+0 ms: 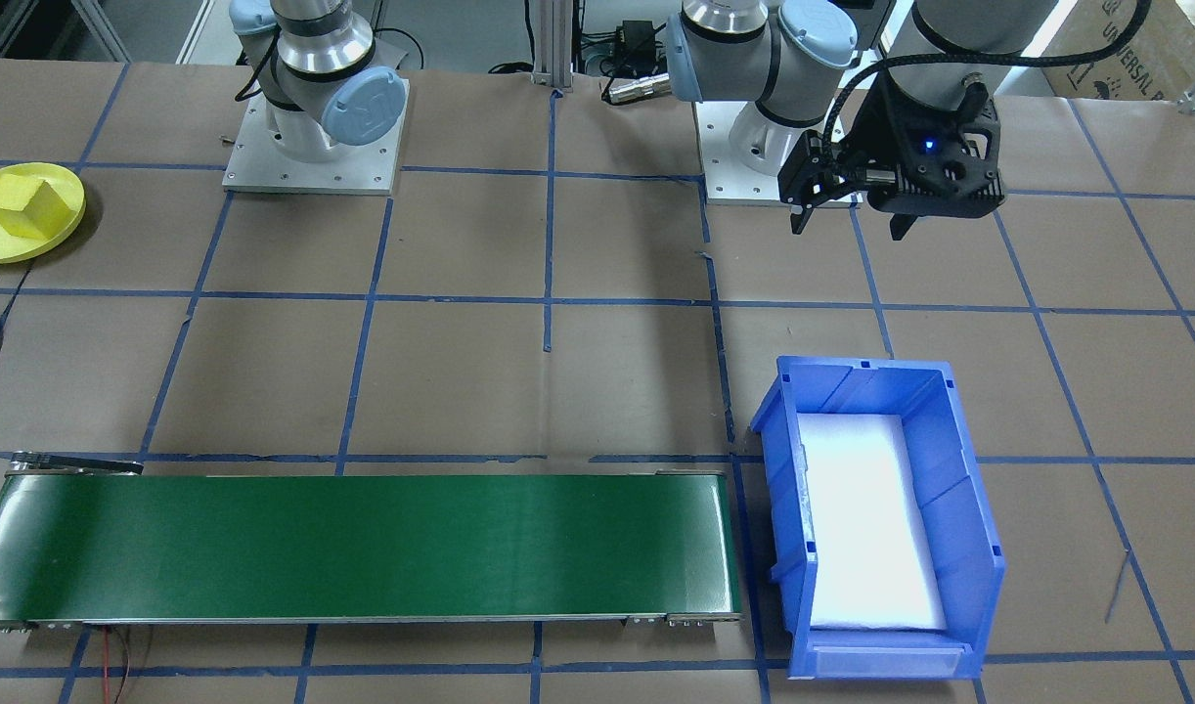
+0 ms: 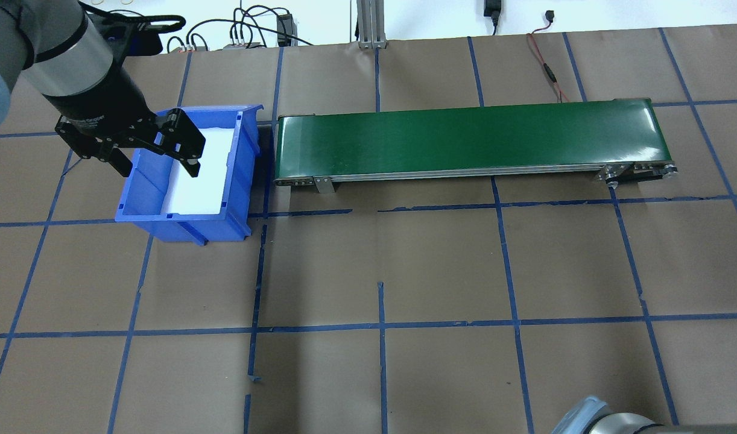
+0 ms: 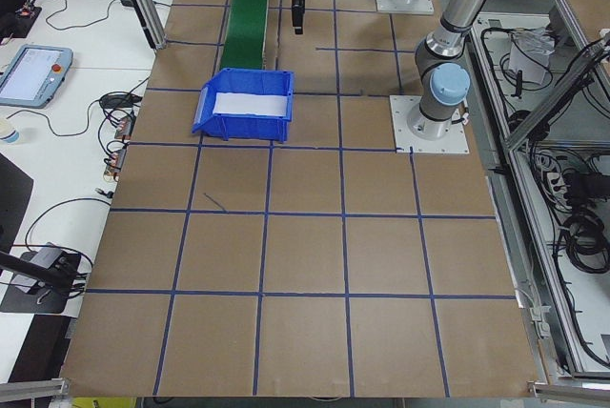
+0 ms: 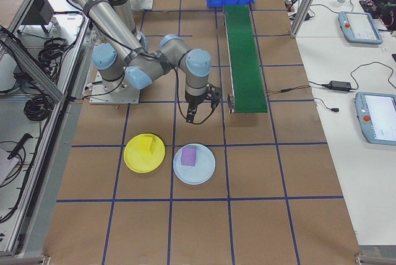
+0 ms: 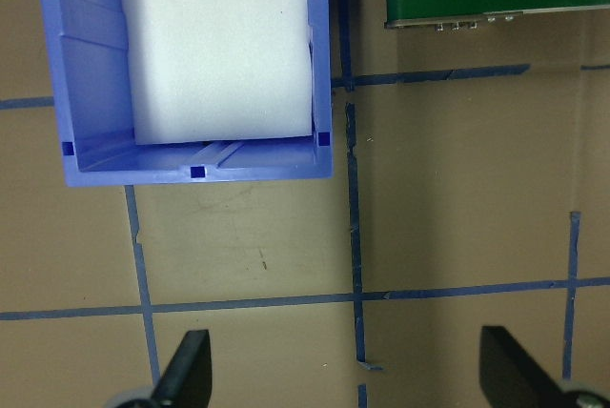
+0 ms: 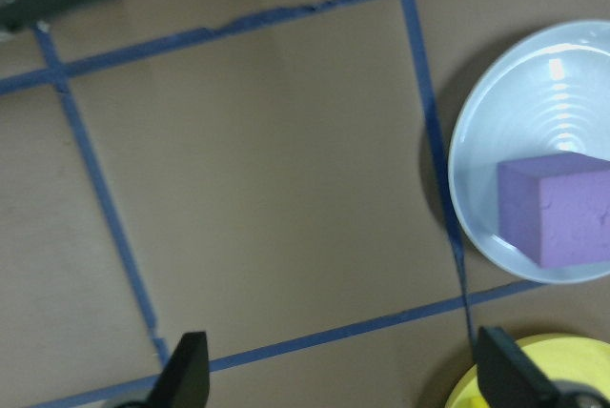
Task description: Move block left to right into plate
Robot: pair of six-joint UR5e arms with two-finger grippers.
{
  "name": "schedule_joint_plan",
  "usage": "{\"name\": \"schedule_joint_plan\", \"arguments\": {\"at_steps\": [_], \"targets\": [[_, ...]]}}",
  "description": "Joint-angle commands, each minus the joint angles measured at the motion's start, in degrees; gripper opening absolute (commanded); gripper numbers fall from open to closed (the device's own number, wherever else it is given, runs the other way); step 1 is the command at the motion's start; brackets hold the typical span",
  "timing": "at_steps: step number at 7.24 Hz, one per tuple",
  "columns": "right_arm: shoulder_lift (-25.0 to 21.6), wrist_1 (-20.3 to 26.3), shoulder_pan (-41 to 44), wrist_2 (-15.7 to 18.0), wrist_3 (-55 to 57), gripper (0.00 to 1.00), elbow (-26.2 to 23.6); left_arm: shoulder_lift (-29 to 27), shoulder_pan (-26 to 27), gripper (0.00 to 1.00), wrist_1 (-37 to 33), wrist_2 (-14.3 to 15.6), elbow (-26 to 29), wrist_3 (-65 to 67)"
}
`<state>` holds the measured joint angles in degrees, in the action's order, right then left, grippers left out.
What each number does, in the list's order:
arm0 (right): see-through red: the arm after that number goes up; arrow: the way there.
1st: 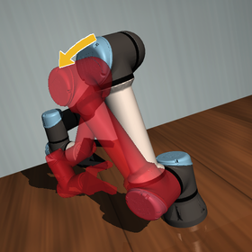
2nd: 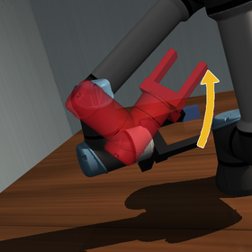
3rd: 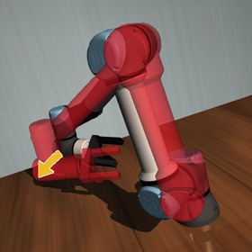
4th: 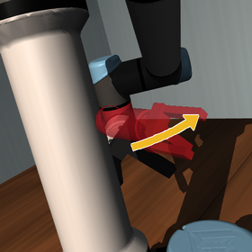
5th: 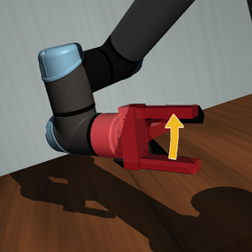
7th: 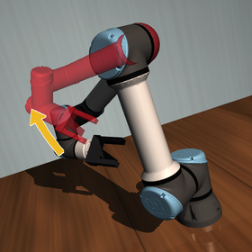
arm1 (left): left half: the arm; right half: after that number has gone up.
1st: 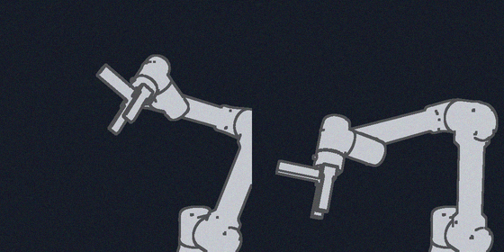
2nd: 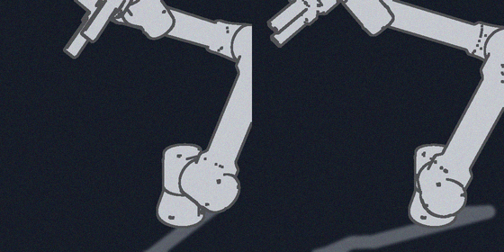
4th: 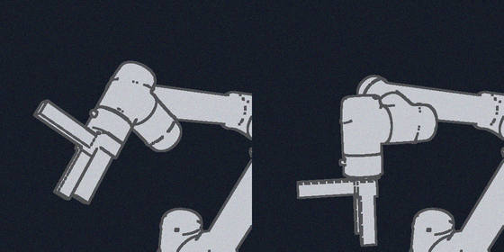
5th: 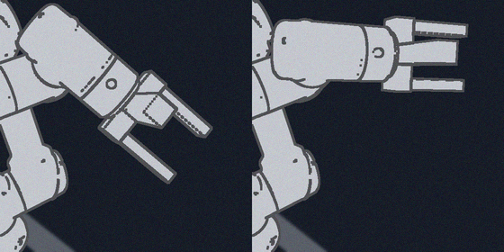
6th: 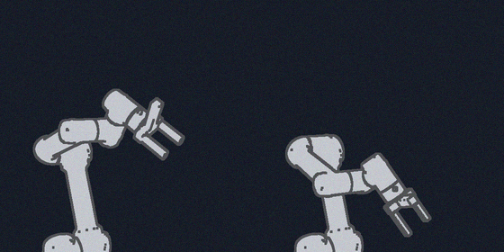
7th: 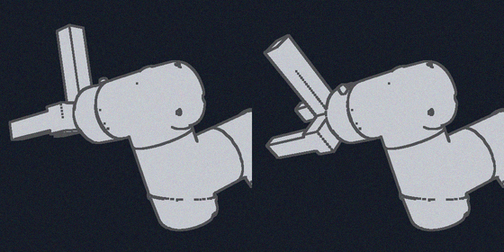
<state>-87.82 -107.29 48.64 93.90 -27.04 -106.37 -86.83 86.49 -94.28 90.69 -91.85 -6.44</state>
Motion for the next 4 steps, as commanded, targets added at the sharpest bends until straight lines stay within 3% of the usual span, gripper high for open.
{"name": "schedule_joint_plan", "arguments": {"at_steps": [1,3,4], "targets": [[-3.2,7.0,16.2,-2.5,15.9,1.0,7.5,0.0,0.0,1.0,0.1,0.0,0.0,-0.1],[-2.7,15.4,25.3,-3.4,27.4,1.0,17.3,0.0,-0.1,1.0,0.0,-0.4,-0.1,0.2],[-2.6,16.7,31.2,-3.7,33.0,1.0,19.2,0.0,-0.1,1.0,0.0,-0.3,-0.1,0.2]]}}
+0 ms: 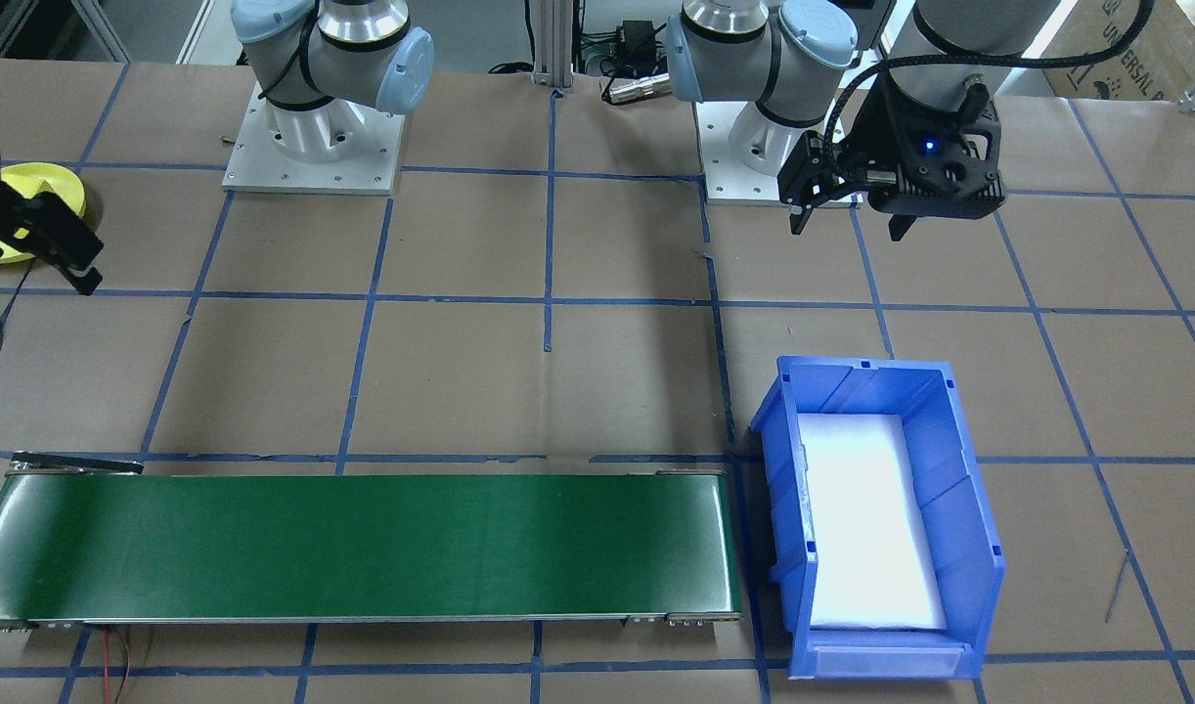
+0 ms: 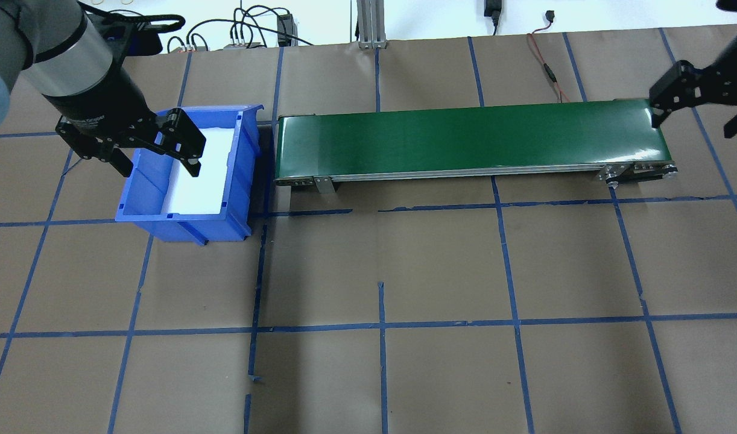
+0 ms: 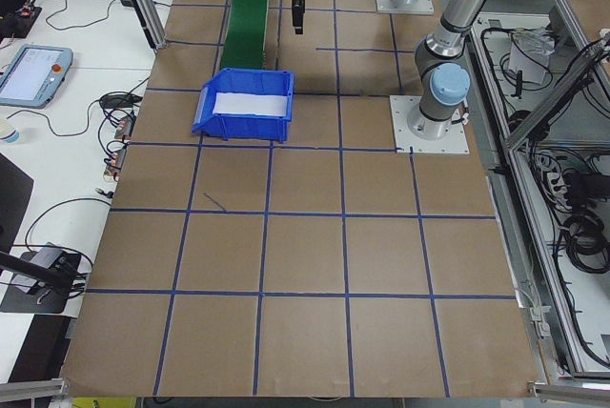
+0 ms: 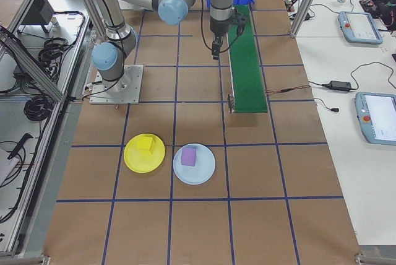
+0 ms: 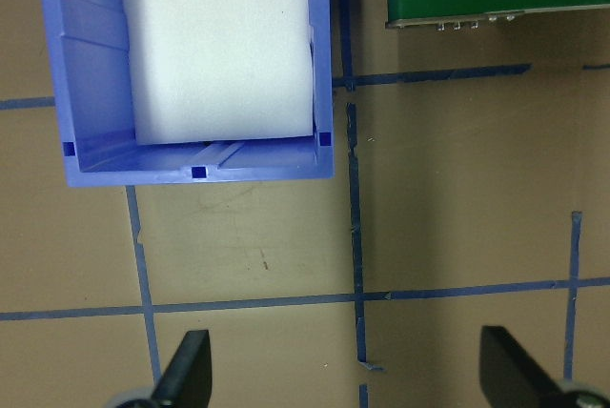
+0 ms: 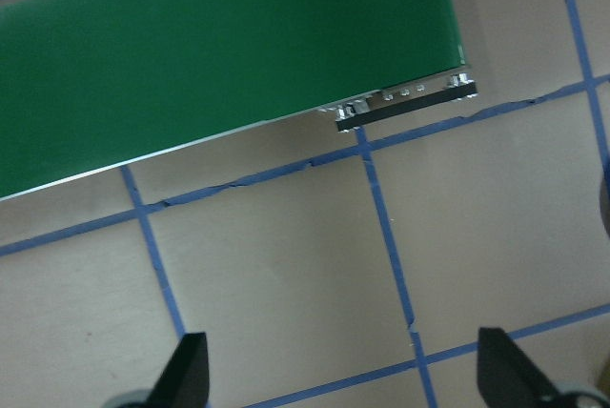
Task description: Move block left to right into plate
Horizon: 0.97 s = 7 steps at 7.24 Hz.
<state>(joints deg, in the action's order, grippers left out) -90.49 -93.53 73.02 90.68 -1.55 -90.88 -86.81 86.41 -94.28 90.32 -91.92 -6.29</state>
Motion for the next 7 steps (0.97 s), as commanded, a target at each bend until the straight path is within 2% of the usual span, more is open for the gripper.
{"name": "schedule_joint_plan", "arguments": {"at_steps": [1,2,3,7], "targets": [[0.4,2.6,16.4,0.2,12.0,1.0,3.3,0.1,0.0,1.0,0.0,0.1,0.0,0.1],[0.7,3.2,20.6,0.8,12.5,1.0,3.7,0.1,0.0,1.0,0.0,0.1,0.0,0.1],[-0.6,7.5,20.6,1.0,13.5,1.0,4.1,0.1,0.0,1.0,0.0,0.1,0.0,0.1],[-1.6,9.1,16.9,0.4,8.1,1.0,4.5,0.1,0.0,1.0,0.0,0.2,-0.4,-0.1]]}}
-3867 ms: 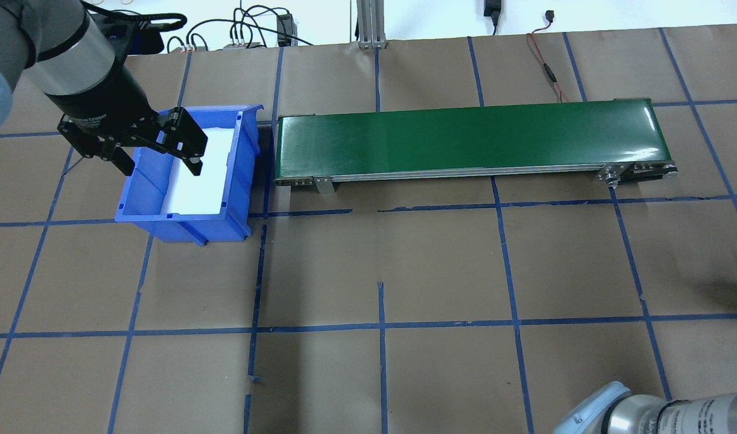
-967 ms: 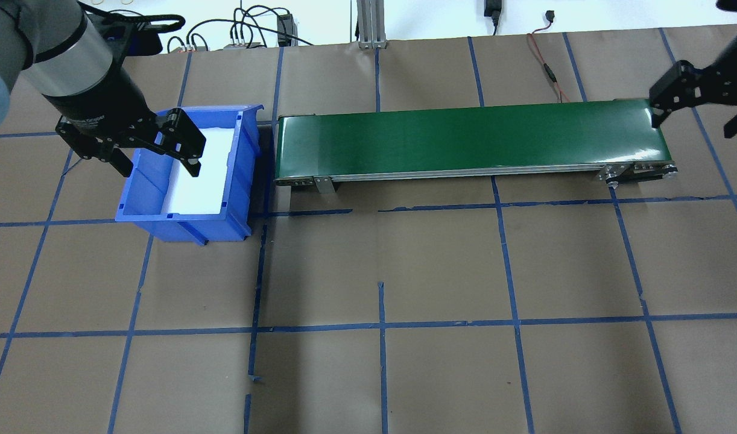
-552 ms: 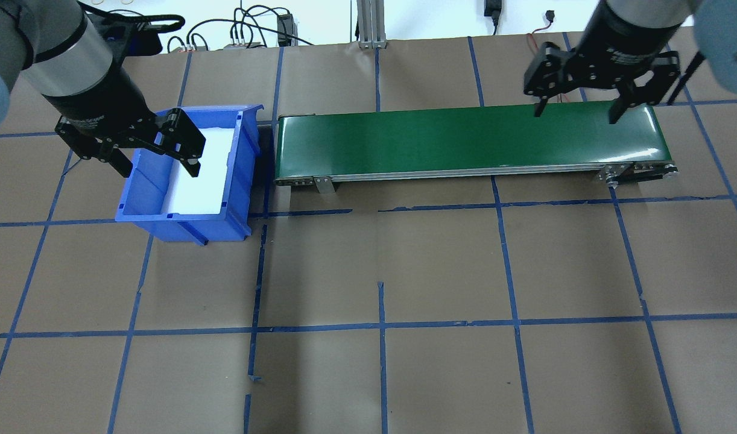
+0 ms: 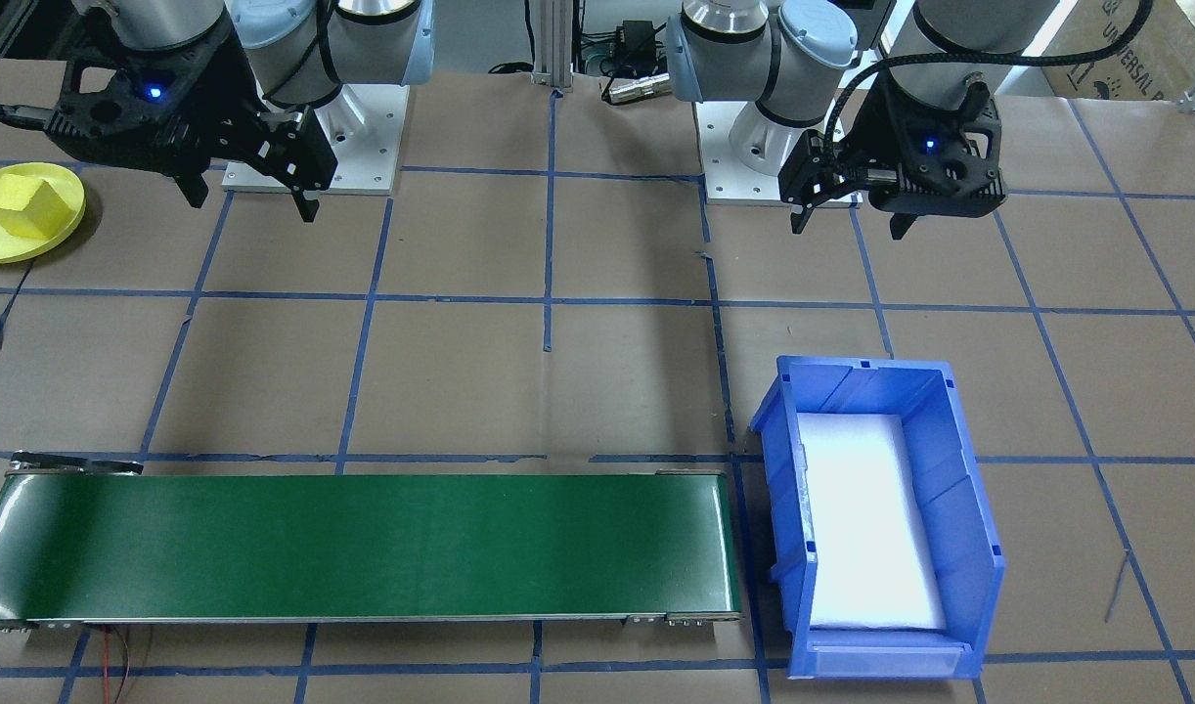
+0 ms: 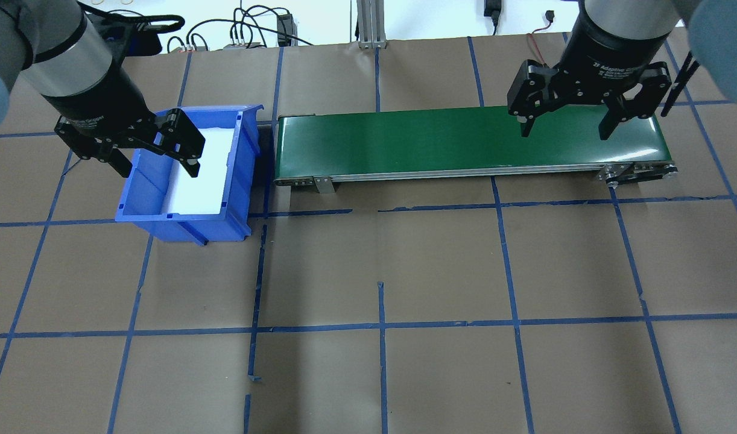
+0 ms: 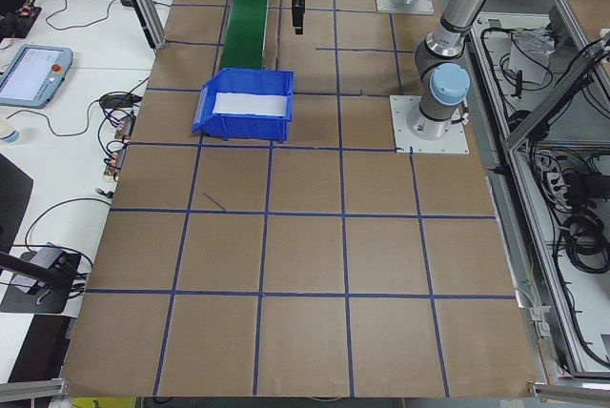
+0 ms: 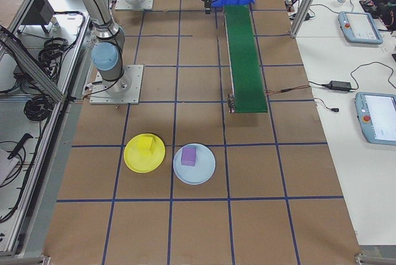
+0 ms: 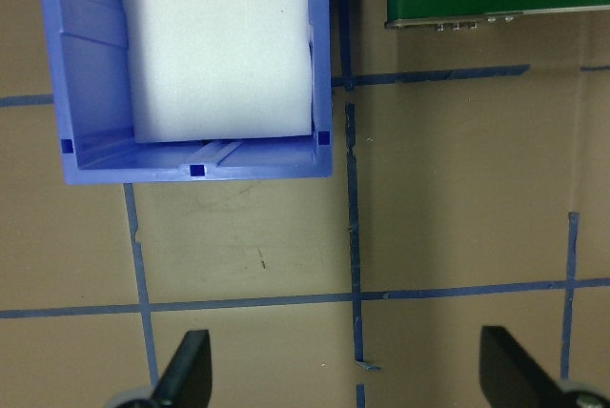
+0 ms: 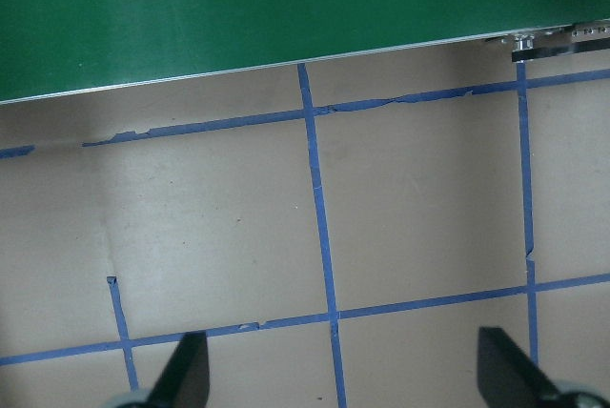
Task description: Move block left to right into plate
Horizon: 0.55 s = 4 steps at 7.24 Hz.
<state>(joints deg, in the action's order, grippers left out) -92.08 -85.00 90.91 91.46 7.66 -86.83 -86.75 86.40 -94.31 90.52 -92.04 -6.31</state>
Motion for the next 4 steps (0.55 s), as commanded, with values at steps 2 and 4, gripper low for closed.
{"name": "schedule_joint_plan", "arguments": {"at_steps": [2,4], "targets": [[-0.2,0.5,-2.1,-0.6,-1.4,1.0,0.3,0.2,0.0,1.0,0.0,0.1,-0.7,0.0],[-0.2,0.5,-2.1,-0.8,-1.2,1.0,0.0,0.5,0.2,1.0,0.0,0.3,-0.8,-0.2]]}}
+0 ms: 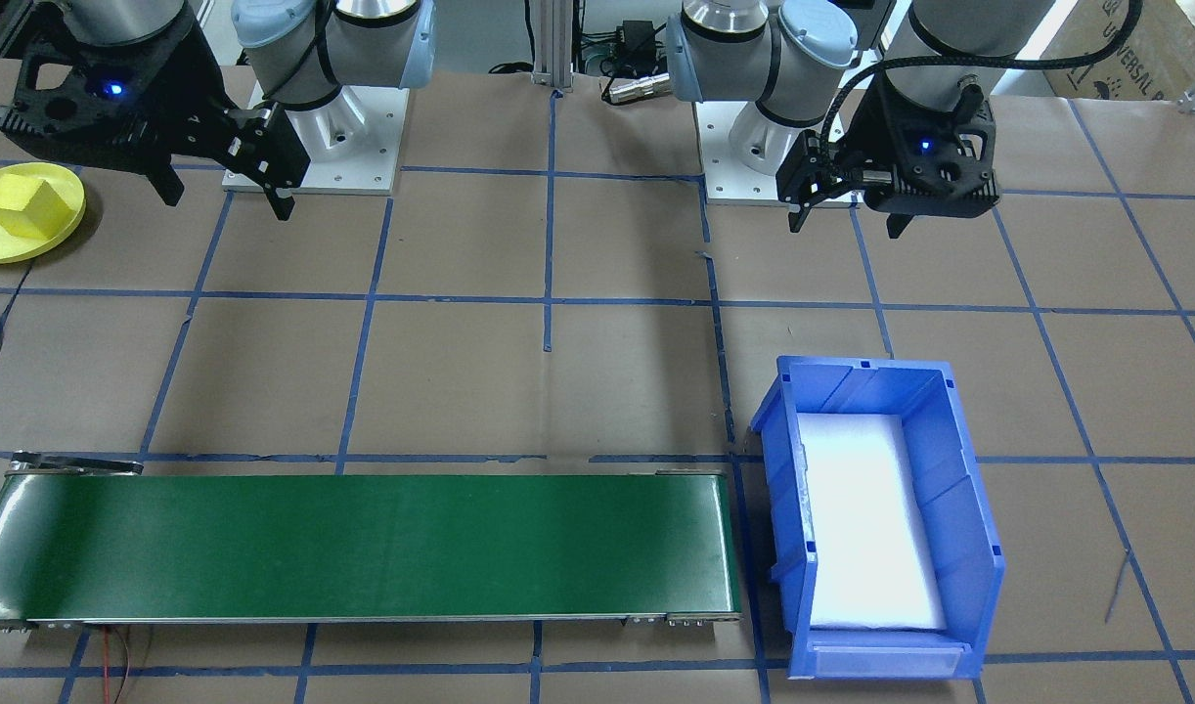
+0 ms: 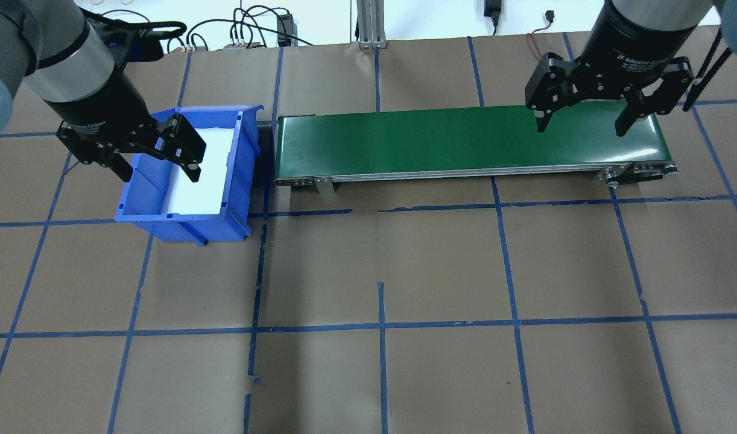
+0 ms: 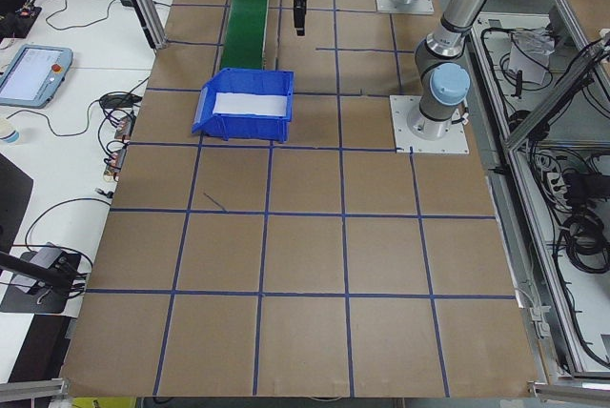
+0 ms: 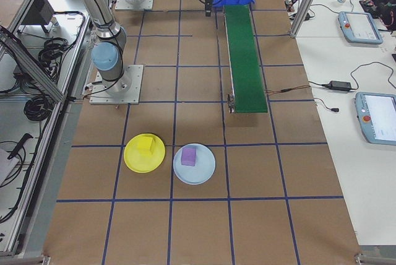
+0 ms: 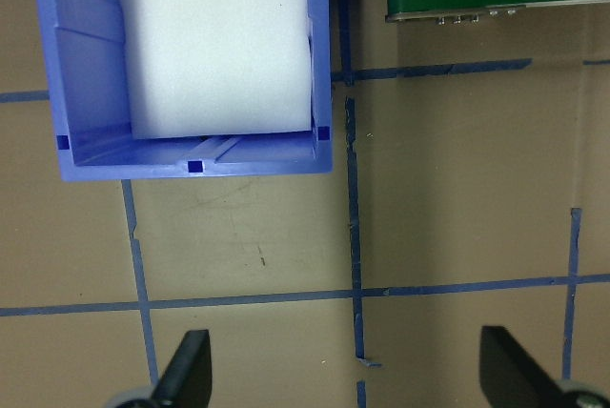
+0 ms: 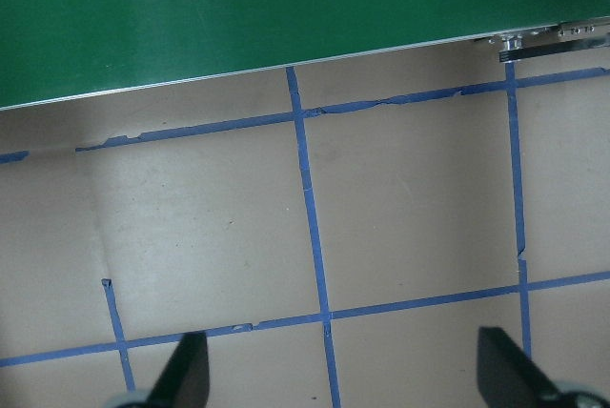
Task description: Move block left to right into plate
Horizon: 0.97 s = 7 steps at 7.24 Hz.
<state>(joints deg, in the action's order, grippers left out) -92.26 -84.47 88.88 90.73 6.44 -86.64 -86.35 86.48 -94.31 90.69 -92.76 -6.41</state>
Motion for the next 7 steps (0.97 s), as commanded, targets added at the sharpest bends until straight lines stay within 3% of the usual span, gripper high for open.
{"name": "schedule_joint_plan", "arguments": {"at_steps": [1,7], "targets": [[0.1,-0.3,-0.1,-0.1,0.0,1.0,-0.3,0.1,0.1,1.0,0.0,0.1,-0.1,-0.1],[0.2,-0.6,-0.2,-0.1,0.0,1.0,-0.3,0.2,0.0,1.0,-1.2,0.2,-0.1,-3.0]]}}
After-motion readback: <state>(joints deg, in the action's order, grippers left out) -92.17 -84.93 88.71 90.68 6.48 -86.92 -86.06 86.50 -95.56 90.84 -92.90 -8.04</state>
